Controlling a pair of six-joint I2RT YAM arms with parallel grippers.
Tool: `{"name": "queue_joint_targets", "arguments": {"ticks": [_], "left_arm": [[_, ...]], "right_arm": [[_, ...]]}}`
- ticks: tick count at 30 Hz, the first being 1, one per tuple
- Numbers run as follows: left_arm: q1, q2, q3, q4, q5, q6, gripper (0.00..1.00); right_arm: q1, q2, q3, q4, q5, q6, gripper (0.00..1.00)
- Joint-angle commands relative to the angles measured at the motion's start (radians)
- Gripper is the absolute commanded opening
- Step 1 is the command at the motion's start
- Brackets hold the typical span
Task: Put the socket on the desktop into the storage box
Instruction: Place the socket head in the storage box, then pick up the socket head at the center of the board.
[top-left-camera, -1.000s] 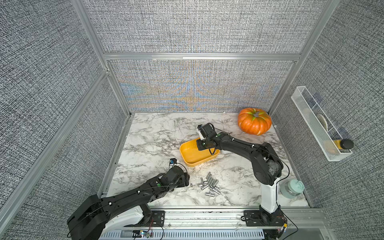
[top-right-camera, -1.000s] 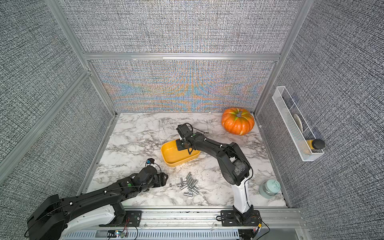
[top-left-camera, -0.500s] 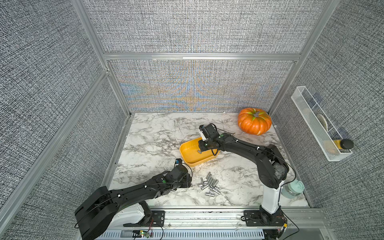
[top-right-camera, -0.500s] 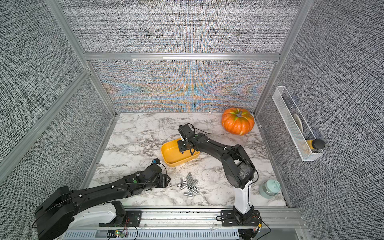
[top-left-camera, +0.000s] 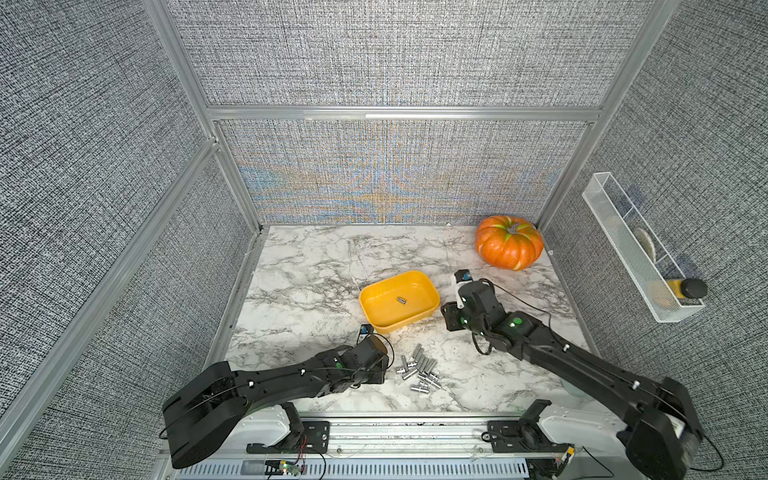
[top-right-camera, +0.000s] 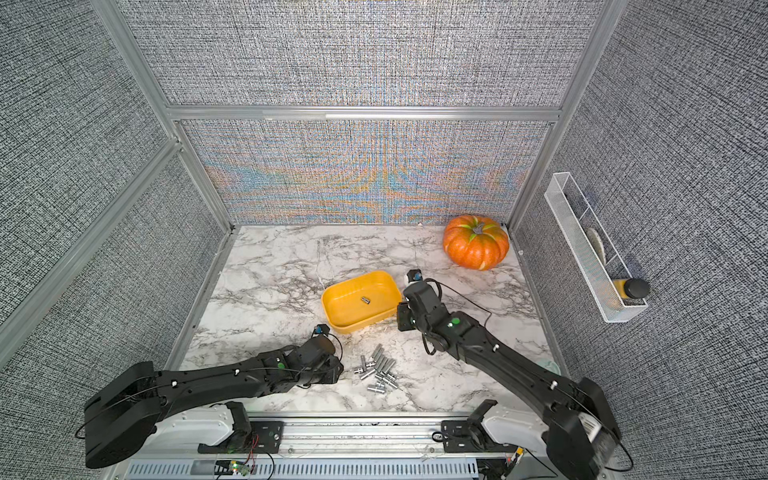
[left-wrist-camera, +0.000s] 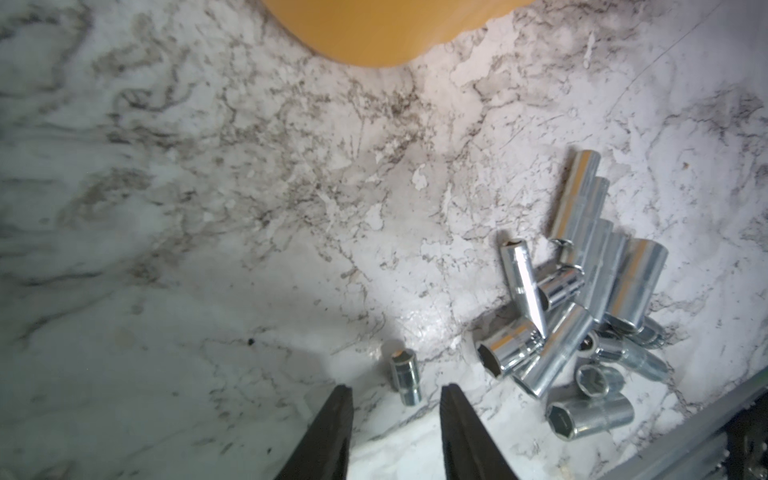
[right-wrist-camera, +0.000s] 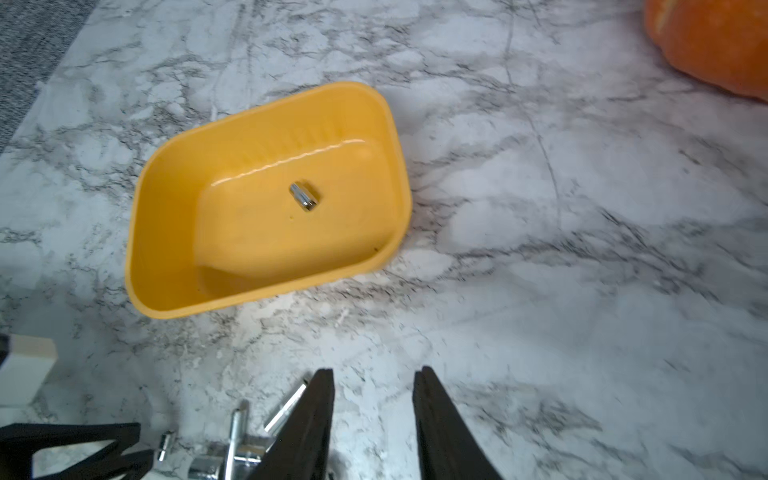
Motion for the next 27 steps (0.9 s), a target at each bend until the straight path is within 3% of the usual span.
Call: {"name": "queue_joint_targets", "arguments": {"ticks": [1, 6, 14, 17, 27], "left_arm": [[-0.009, 0.042, 0.024, -0.005, -0.024, 0.009, 0.38], [-0.021, 0.100, 0.034, -0.014, -0.041, 0.004, 0.31], [-0.026, 0.111, 0.032, -0.019, -0.054, 0.013, 0.29], [-0.030, 0.121, 0.038, -0.035, -0.051, 0.016, 0.23], [-0.056, 0.111, 0.064, -0.098, -0.087, 0.029, 0.22]], "right_arm": [[-0.001, -0.095, -0.070, -0.074, 0.090, 0.096, 0.38], [0.000, -0.169, -0.107, -0.126, 0.111, 0.168, 0.39], [0.000, -0.177, -0.128, -0.170, 0.120, 0.215, 0.39], [0.001, -0.176, -0.124, -0.198, 0.138, 0.227, 0.39], [0.002, -0.185, -0.129, -0.231, 0.162, 0.251, 0.39]]}}
